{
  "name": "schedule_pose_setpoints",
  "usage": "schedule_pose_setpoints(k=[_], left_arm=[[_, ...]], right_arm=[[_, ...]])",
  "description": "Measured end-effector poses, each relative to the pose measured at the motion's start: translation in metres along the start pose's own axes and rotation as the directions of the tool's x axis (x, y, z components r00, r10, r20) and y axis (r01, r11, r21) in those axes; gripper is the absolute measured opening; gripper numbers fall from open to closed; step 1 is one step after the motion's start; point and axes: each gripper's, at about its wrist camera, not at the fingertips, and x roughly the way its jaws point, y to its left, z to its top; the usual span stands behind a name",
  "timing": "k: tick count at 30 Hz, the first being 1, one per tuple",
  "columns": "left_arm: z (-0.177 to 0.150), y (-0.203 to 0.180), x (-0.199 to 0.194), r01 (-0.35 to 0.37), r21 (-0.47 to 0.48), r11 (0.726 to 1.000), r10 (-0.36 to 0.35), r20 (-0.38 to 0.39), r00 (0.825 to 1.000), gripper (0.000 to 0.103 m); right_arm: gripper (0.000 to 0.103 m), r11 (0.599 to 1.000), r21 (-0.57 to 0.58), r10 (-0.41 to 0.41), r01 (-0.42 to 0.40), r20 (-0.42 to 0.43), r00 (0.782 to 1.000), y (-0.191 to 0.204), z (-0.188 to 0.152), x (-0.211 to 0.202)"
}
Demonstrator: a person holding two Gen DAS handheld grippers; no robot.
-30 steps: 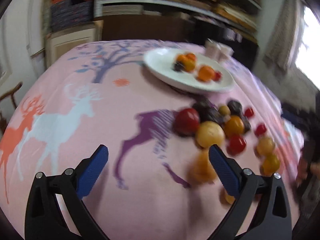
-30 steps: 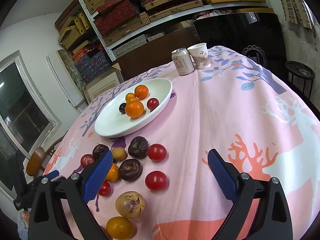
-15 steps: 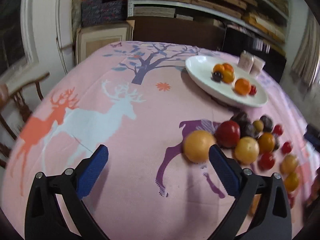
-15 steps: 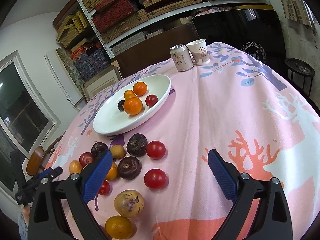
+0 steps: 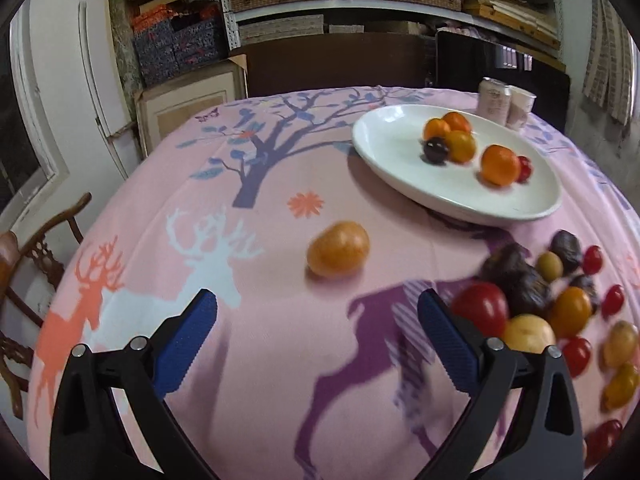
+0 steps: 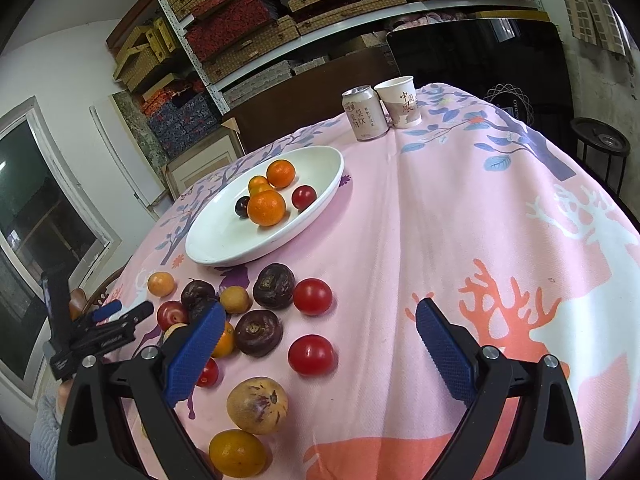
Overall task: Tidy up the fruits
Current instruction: 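Move the left gripper toward the large pale yellow fruit, then close the left gripper on the pale yellow fruit while the right gripper grasps a red tomato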
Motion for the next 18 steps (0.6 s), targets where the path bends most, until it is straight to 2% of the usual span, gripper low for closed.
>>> schedule_pose_setpoints(k=[6, 7, 9, 10, 12, 18], left_arm=[[0.020, 0.002, 0.030, 0.081, -0.036, 0.996, -0.083, -0.058, 0.995, 0.097], [0.021, 0.000, 0.033, 0.087, -0.031, 0.996, -0.089, -0.071, 0.993, 0.095], [0.020, -0.003, 0.038, 0.114, -0.023, 0.993, -0.115, -0.093, 0.989, 0.078], [0.019, -0.003, 0.040, 0.128, -0.028, 0.991, -0.130, -0.103, 0.986, 0.075], [0.019, -0.002, 0.046, 0.152, -0.046, 0.987, -0.157, -0.127, 0.979, 0.062], [0.021, 0.002, 0.050, 0.170, -0.091, 0.981, -0.179, -0.108, 0.978, 0.059]], right_arm=[[0.097, 1.000, -0.017, -0.006, 0.006, -0.020, 1.000, 0.002, 0.000, 0.004], [0.097, 1.000, -0.020, -0.008, 0.008, -0.024, 1.000, 0.002, 0.000, 0.005], [0.097, 1.000, -0.021, -0.010, 0.009, -0.026, 1.000, 0.002, 0.000, 0.005], [0.097, 1.000, -0.020, -0.009, 0.009, -0.025, 1.000, 0.002, -0.001, 0.005], [0.097, 1.000, -0.022, -0.009, 0.008, -0.021, 1.000, 0.002, 0.000, 0.004], [0.097, 0.999, -0.047, -0.013, 0.011, -0.029, 0.999, 0.006, -0.001, 0.007]])
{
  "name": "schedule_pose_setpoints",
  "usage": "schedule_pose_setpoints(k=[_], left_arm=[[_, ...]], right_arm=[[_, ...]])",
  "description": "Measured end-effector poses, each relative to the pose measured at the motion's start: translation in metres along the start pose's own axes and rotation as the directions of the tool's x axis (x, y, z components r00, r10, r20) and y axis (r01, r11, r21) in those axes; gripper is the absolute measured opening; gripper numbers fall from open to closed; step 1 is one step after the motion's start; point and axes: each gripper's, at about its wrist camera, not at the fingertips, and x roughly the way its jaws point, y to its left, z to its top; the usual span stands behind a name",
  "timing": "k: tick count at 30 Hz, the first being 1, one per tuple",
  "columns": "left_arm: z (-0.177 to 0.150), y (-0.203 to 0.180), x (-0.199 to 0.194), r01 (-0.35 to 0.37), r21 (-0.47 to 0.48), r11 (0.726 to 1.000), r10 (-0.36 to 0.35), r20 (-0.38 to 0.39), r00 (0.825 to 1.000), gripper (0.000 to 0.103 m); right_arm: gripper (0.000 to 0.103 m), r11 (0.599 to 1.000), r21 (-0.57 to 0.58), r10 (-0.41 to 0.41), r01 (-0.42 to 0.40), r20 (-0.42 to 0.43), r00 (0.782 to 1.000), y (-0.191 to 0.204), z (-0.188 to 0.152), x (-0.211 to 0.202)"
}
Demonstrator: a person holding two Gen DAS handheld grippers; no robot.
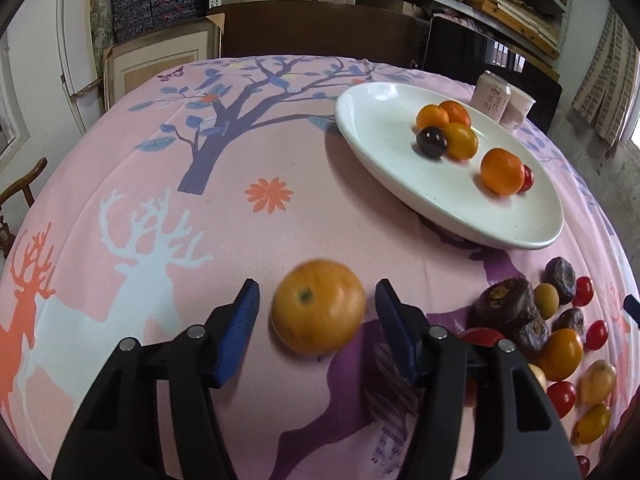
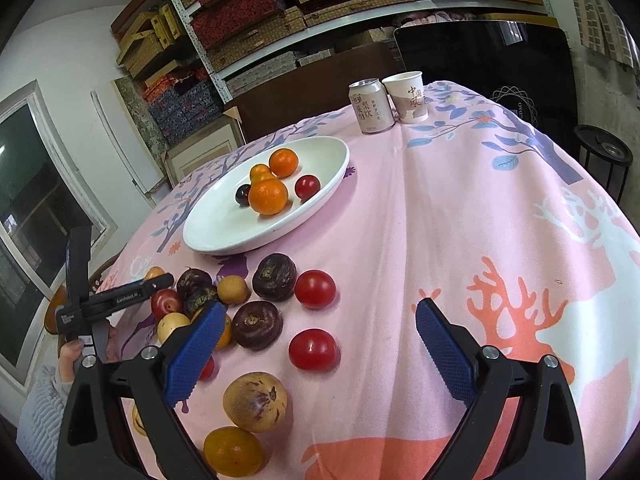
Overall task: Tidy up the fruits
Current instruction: 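Close the left gripper on the pale yellow fruit while the right gripper grasps a red tomato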
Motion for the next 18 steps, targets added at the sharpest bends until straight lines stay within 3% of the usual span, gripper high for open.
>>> schedule_pose_setpoints(k=[1, 4, 10, 15, 18], left_arm=[[0.000, 0.000, -0.001, 0.004, -0.001, 1.000, -0.004, 0.006, 1.000, 0.058], [0.001, -0.004, -0.001, 0.038, 0.020, 0.999, -0.038, 0.004, 0.999, 0.043], [-0.006, -0.013, -0.008, 0.003, 0.069, 0.998, -0.004, 0.013, 1.000, 0.042], [-0.011, -0.013, -0.015, 0.006, 0.072, 0.997, -0.008, 0.021, 1.000, 0.043], [-0.013, -0.013, -0.016, 0.007, 0.072, 0.997, -0.009, 0.021, 1.000, 0.043]], right_arm=[[0.097, 1.000, -0.009, -0.003, 0.003, -0.003, 1.000, 0.001, -0.001, 0.001], [0.097, 0.999, -0.038, -0.009, 0.009, -0.007, 1.000, 0.005, -0.002, 0.002], [0.096, 0.998, -0.051, -0.036, 0.035, -0.006, 0.999, 0.001, -0.001, 0.004], [0.081, 0.999, -0.011, -0.040, 0.039, -0.054, 0.998, -0.009, -0.002, 0.012], [0.080, 0.999, -0.041, -0.029, 0.026, -0.071, 0.997, -0.002, -0.005, 0.015]])
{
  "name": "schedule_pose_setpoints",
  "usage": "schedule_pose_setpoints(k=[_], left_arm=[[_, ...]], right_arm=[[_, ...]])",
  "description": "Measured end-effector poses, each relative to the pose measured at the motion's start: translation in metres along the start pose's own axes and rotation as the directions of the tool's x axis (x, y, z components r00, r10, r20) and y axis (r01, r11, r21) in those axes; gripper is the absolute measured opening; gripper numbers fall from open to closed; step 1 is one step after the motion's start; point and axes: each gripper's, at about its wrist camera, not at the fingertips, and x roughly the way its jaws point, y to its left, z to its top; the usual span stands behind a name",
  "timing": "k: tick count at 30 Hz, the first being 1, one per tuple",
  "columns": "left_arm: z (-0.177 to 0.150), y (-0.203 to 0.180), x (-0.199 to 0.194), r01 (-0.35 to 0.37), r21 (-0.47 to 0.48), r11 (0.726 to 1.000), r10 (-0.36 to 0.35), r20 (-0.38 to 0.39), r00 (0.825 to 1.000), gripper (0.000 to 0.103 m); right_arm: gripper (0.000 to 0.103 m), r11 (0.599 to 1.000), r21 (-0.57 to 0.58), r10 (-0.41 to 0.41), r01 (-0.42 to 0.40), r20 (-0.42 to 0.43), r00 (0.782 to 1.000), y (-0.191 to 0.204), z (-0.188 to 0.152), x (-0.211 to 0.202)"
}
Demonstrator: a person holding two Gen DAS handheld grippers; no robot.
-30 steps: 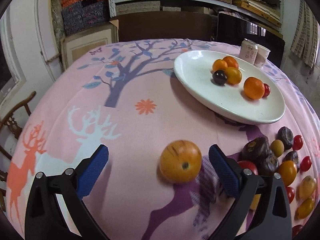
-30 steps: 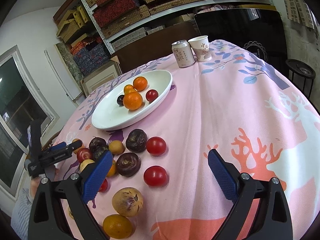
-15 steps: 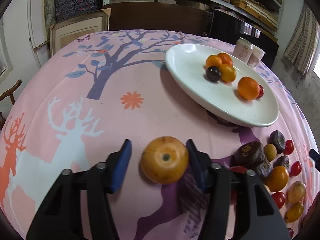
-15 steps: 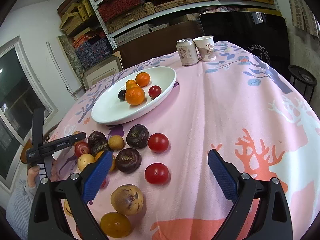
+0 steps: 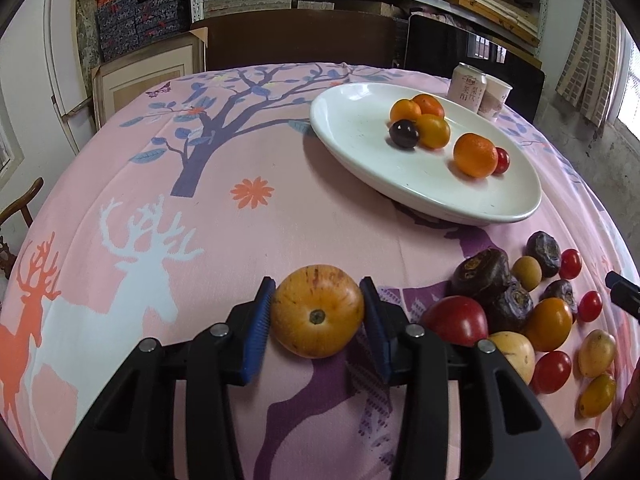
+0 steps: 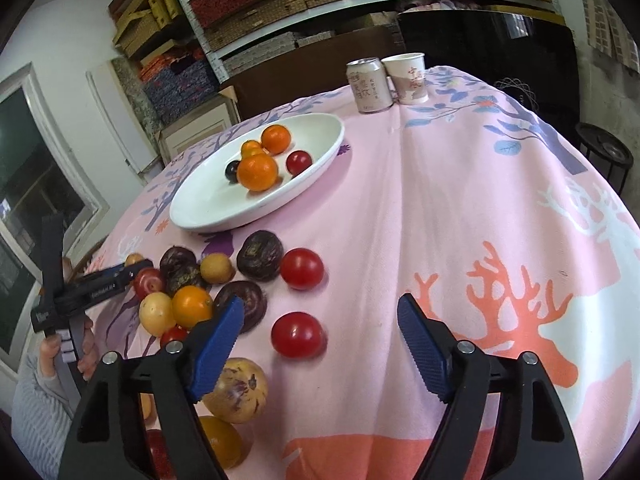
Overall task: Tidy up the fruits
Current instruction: 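Close the left gripper on the pale yellow fruit while the right gripper grasps a red tomato, then carry both fruits onto the white plate and open both grippers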
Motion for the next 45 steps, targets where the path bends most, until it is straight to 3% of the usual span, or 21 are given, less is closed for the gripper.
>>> schedule_pose_setpoints(k=[2, 6, 11, 13, 14, 17, 23, 29, 35, 38, 43, 45], left_arm=[[-0.001, 0.000, -0.001, 0.002, -0.002, 1.000, -0.002, -0.001, 1.000, 0.043], [-0.001, 0.000, -0.001, 0.003, -0.001, 1.000, -0.003, 0.000, 1.000, 0.043], [-0.002, 0.001, -0.002, 0.009, -0.001, 1.000, -0.009, -0.001, 1.000, 0.043], [-0.003, 0.001, -0.004, 0.015, -0.004, 1.000, -0.015, 0.000, 1.000, 0.043], [-0.003, 0.001, -0.004, 0.017, -0.005, 1.000, -0.017, 0.001, 1.000, 0.043], [-0.004, 0.001, -0.005, 0.018, -0.003, 1.000, -0.018, 0.001, 1.000, 0.043], [-0.004, 0.003, -0.005, 0.026, -0.011, 1.000, -0.026, 0.005, 1.000, 0.043], [0.002, 0.000, -0.021, 0.054, -0.019, 0.998, -0.052, 0.066, 0.996, 0.043], [0.047, -0.018, -0.024, 0.066, -0.009, 0.998, -0.065, 0.082, 0.994, 0.042], [0.074, -0.036, -0.009, 0.075, -0.002, 0.997, -0.075, 0.074, 0.994, 0.042], [0.091, -0.050, 0.023, 0.091, -0.025, 0.996, -0.090, 0.031, 0.995, 0.043], [0.091, -0.052, 0.033, 0.082, -0.017, 0.996, -0.082, 0.023, 0.996, 0.043]], right_arm=[[0.075, 0.999, -0.033, -0.012, 0.011, -0.028, 1.000, 0.006, -0.003, 0.007], [0.051, 0.999, -0.032, 0.001, -0.003, -0.083, 0.997, 0.006, -0.004, 0.017], [0.049, 1.000, -0.015, 0.013, -0.014, -0.088, 0.996, 0.003, -0.005, 0.019], [0.032, 0.999, -0.014, 0.044, -0.045, -0.090, 0.995, 0.004, -0.006, 0.019], [0.030, 0.998, -0.027, 0.056, -0.059, -0.090, 0.994, 0.007, -0.007, 0.019], [0.030, 0.996, -0.070, 0.042, -0.049, -0.096, 0.994, 0.016, -0.008, 0.020], [0.030, 0.997, -0.042, 0.061, -0.063, -0.060, 0.996, 0.012, -0.006, 0.011], [0.030, 0.997, -0.018, 0.072, -0.072, -0.002, 0.997, 0.007, 0.000, -0.001], [0.030, 0.993, -0.042, 0.110, -0.108, 0.029, 0.994, 0.025, 0.058, 0.000], [0.030, 0.992, -0.071, 0.107, -0.106, 0.020, 0.994, 0.042, 0.091, 0.022], [0.030, 0.986, -0.122, 0.106, -0.110, -0.039, 0.994, 0.065, 0.106, 0.066], [0.036, 0.987, -0.143, 0.076, -0.078, -0.020, 0.997, 0.068, 0.106, 0.072]])
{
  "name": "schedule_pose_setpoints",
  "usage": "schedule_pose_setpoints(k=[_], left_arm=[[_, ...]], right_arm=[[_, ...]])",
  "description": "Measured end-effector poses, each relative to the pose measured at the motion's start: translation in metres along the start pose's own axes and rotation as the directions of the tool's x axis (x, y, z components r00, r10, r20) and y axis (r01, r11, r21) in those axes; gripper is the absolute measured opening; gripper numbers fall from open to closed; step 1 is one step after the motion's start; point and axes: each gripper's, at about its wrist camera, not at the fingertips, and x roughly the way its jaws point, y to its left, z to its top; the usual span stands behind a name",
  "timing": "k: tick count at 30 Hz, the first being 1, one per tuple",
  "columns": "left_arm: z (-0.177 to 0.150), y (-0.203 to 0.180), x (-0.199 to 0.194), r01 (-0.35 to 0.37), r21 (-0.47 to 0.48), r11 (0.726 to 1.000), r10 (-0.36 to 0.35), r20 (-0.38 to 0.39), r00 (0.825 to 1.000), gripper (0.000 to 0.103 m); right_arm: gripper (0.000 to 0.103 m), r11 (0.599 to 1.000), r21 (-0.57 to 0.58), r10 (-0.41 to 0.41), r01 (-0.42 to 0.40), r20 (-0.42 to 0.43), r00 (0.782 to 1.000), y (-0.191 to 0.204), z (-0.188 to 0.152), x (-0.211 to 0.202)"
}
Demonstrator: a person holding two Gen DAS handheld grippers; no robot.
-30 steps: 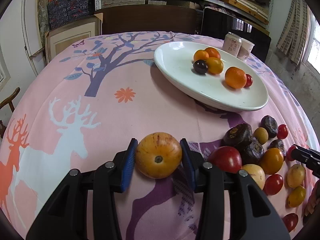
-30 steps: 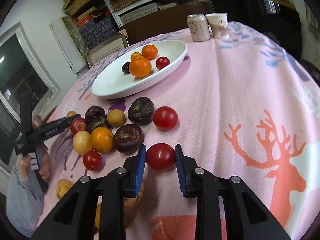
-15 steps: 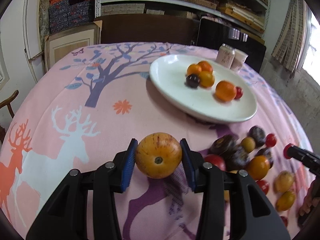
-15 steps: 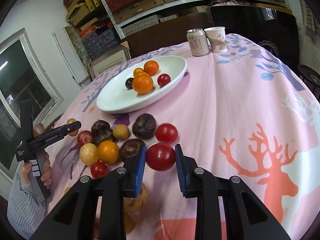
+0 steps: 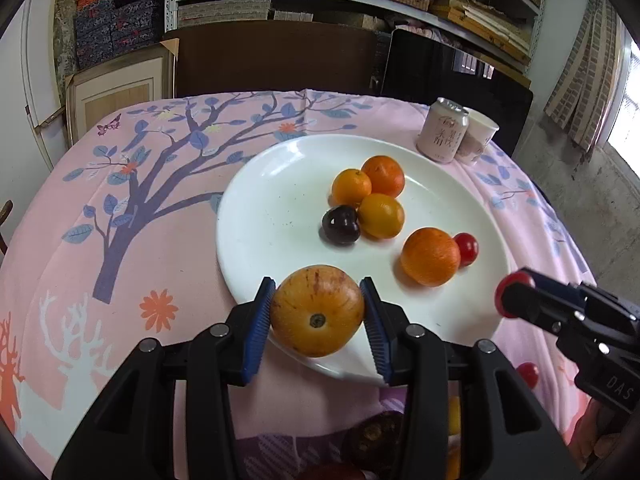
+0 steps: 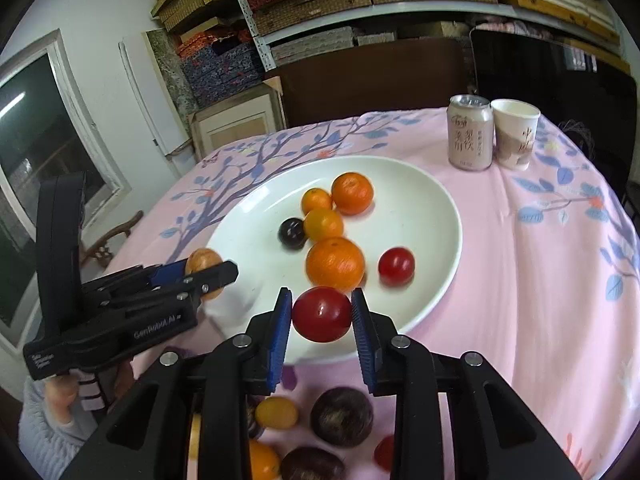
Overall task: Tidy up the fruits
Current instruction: 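Carry both fruits onto the white plate and open both grippers, then move the left gripper to the large red tomato on the table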
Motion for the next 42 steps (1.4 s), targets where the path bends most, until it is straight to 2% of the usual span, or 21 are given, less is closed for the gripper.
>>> schedule_pose_setpoints(k=[2, 3, 5, 8, 10, 12, 13, 16, 18, 20, 24, 26, 29, 35, 38, 42], left_arm=[[-0.002, 0.001, 0.005, 0.014, -0.001, 1.000, -0.014, -0.008, 1.000, 0.046], [-0.001, 0.003, 0.004, 0.027, -0.008, 1.000, -0.027, -0.006, 1.000, 0.055], [0.000, 0.008, -0.001, 0.038, -0.029, 0.999, -0.037, 0.014, 0.999, 0.066], [0.001, 0.011, -0.015, 0.059, -0.035, 0.998, -0.057, 0.051, 0.997, 0.068], [-0.002, 0.011, -0.030, 0.051, -0.022, 0.998, -0.049, 0.082, 0.995, 0.074], [-0.009, 0.015, -0.046, 0.025, -0.021, 0.999, -0.023, 0.118, 0.993, 0.086], [-0.015, 0.018, -0.055, 0.010, -0.027, 1.000, -0.007, 0.136, 0.991, 0.087], [-0.040, 0.026, -0.071, -0.001, -0.034, 0.999, 0.006, 0.135, 0.991, 0.089], [-0.059, 0.031, -0.077, -0.027, -0.040, 0.999, 0.031, 0.115, 0.993, 0.089], [-0.071, 0.036, -0.080, -0.036, -0.056, 0.998, 0.041, 0.092, 0.995, 0.089], [-0.091, 0.037, -0.094, 0.005, -0.067, 0.998, 0.002, 0.103, 0.995, 0.091], [-0.100, 0.031, -0.097, 0.005, -0.044, 0.999, -0.001, 0.104, 0.995, 0.095], [-0.109, 0.019, -0.092, -0.011, 0.012, 1.000, 0.010, 0.076, 0.997, 0.095], [-0.112, 0.011, -0.076, -0.087, 0.062, 0.994, 0.085, 0.032, 0.996, 0.095], [-0.110, 0.023, -0.076, -0.123, 0.033, 0.992, 0.122, 0.031, 0.992, 0.096], [-0.107, 0.059, -0.085, -0.201, -0.091, 0.975, 0.205, 0.038, 0.978, 0.096]], right_arm=[[0.047, 1.000, -0.007, 0.004, -0.004, 0.018, 1.000, -0.001, 0.001, -0.001], [0.048, 1.000, -0.004, 0.010, -0.010, 0.031, 0.999, -0.002, 0.001, -0.004], [0.050, 1.000, 0.005, 0.022, -0.022, 0.051, 0.998, -0.005, 0.003, -0.012], [0.057, 0.999, 0.015, 0.042, -0.044, 0.087, 0.995, -0.007, 0.003, -0.023], [0.064, 0.999, 0.015, 0.040, -0.043, 0.122, 0.992, -0.008, -0.001, -0.034], [0.073, 1.000, 0.018, 0.023, -0.026, 0.148, 0.989, -0.010, -0.006, -0.044], [0.075, 0.999, 0.033, 0.012, -0.018, 0.165, 0.986, -0.014, -0.012, -0.053], [0.083, 0.995, 0.093, 0.004, -0.023, 0.200, 0.980, -0.027, -0.035, -0.075], [0.088, 0.992, 0.123, -0.030, 0.003, 0.217, 0.976, -0.035, -0.051, -0.087], [0.089, 0.986, 0.168, -0.048, 0.011, 0.223, 0.974, -0.043, -0.065, -0.096], [0.095, 0.966, 0.259, -0.036, -0.025, 0.225, 0.974, -0.058, -0.088, -0.105], [0.095, 0.962, 0.273, -0.043, -0.018, 0.215, 0.976, -0.062, -0.093, -0.104], [0.095, 0.955, 0.295, -0.042, -0.022, 0.209, 0.977, -0.067, -0.092, -0.101], [0.095, 0.948, 0.317, -0.039, -0.017, 0.169, 0.985, -0.070, -0.093, -0.091], [0.095, 0.946, 0.322, -0.035, -0.021, 0.167, 0.985, -0.070, -0.094, -0.090], [0.095, 0.945, 0.326, -0.029, -0.028, 0.167, 0.986, -0.070, -0.095, -0.089]])
